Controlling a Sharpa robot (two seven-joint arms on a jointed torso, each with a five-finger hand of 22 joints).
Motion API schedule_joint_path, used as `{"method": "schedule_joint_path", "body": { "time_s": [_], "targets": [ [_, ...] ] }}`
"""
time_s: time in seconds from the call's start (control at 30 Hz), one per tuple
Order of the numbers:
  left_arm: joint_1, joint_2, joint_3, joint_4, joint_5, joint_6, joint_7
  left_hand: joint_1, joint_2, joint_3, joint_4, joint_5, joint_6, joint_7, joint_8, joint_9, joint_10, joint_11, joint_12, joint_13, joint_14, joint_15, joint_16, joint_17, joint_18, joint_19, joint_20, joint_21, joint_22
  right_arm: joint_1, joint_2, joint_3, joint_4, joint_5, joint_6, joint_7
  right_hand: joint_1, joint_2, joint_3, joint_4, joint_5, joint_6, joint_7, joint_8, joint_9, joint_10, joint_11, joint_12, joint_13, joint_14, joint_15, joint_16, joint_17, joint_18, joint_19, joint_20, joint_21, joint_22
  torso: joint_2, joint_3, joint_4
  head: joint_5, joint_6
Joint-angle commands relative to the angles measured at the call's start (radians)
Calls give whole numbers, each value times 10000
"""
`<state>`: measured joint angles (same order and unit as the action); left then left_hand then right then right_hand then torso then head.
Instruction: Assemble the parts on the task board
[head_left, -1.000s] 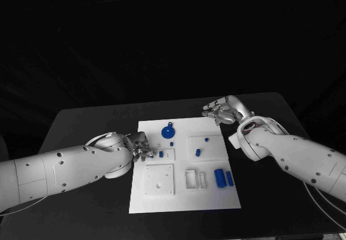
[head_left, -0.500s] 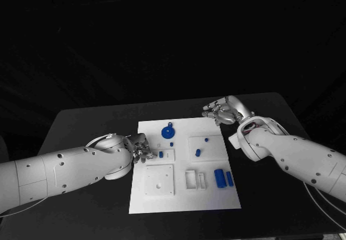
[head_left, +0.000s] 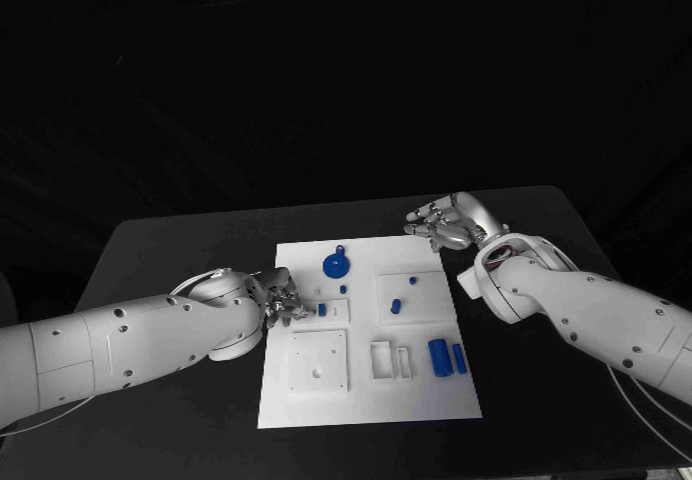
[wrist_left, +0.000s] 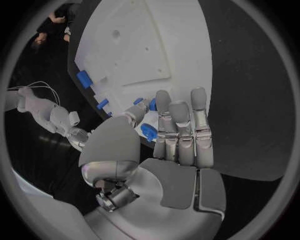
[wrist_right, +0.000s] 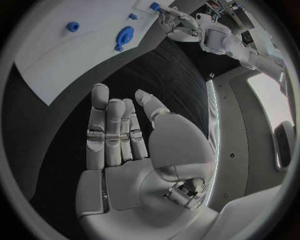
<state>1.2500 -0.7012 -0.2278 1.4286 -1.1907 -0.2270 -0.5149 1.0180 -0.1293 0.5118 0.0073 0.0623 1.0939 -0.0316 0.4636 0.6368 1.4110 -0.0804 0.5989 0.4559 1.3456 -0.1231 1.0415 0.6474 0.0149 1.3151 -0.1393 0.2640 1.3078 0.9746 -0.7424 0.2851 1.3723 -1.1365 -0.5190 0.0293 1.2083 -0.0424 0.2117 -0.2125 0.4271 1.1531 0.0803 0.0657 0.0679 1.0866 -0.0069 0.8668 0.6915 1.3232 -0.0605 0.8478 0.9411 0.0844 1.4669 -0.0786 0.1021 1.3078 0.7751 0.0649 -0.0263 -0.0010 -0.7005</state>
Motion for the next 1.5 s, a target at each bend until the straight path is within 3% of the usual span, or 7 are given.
{"method": "schedule_joint_path", "body": {
  "time_s": [0.03,0.17,0.37,1.17,1.27,1.33,1.5],
  "targets": [
    [-27,24,-11,20,86,-176,80,100,-17,-354,130,-36,-68,143,-338,-530,-112,18,90,37,-84,34,-18,-25,-148,31,-5,-63,159,-7,-2,4,12,-6,79,102,-15,-63,31,7,38,60,26,-33,-3,35,-25,-41,-15,-10,-51,-23,10,133,156,-55,-61,101,4,-9,0,0,1],
    [-26,12,-10,16,83,-210,65,220,-41,-663,316,-43,-64,232,-555,-1213,-204,59,187,54,-139,70,31,-58,-118,17,33,-102,162,-7,-4,4,10,-6,74,104,-15,-63,31,7,38,60,26,-33,-3,35,-25,-41,-15,-10,-51,-23,10,133,156,-55,-61,101,2,-10,-1,0,15],
    [-26,-16,-8,13,75,-227,15,220,-124,-847,471,-48,-104,253,-416,-1565,-236,76,254,40,-165,79,91,-97,-103,22,46,-113,170,-7,-12,4,10,-5,69,109,-15,-63,31,7,38,60,26,-33,-3,35,-25,-41,-15,-10,-51,-23,10,133,156,-55,-61,101,1,-5,5,5,18],
    [-24,-169,39,-40,20,-202,-163,38,-306,-1075,901,-91,-178,245,45,-1714,-294,82,359,22,-229,84,201,-159,-101,-6,54,-113,175,-10,-28,5,10,3,49,115,-15,-63,31,7,38,60,26,-33,-3,35,-25,-41,-15,-10,-51,-23,10,133,156,-55,-61,101,0,-6,3,16,52],
    [-24,-170,42,-47,38,-208,-159,-182,-400,-1303,1118,-77,-176,264,82,-1717,-294,95,364,19,-235,97,203,-166,-100,-9,60,-114,174,-11,-28,5,10,3,47,115,-15,-63,31,7,38,60,26,-33,-3,35,-25,-41,-15,-10,-51,-23,10,133,156,-55,-61,101,2,-7,5,15,47],
    [-24,-171,43,-50,53,-219,-155,-52,-297,-1860,1359,62,-197,286,123,-1726,-306,82,382,19,-235,117,210,-180,-83,-11,73,-118,172,-12,-28,5,9,3,46,115,-15,-63,31,7,38,60,26,-33,-3,35,-25,-41,-15,-10,-51,-23,10,133,156,-55,-61,101,0,-9,5,19,44],
    [-24,-179,45,-60,94,-294,-145,-68,-495,-2323,2159,-60,-200,287,167,-1798,-312,117,400,-2,-248,112,226,-212,-70,-4,86,-129,171,-14,-25,5,5,4,44,115,-15,-63,31,7,38,60,26,-33,-3,35,-25,-41,-15,-10,-51,-23,10,133,156,-55,-61,101,2,-7,5,23,39]
  ]
}}
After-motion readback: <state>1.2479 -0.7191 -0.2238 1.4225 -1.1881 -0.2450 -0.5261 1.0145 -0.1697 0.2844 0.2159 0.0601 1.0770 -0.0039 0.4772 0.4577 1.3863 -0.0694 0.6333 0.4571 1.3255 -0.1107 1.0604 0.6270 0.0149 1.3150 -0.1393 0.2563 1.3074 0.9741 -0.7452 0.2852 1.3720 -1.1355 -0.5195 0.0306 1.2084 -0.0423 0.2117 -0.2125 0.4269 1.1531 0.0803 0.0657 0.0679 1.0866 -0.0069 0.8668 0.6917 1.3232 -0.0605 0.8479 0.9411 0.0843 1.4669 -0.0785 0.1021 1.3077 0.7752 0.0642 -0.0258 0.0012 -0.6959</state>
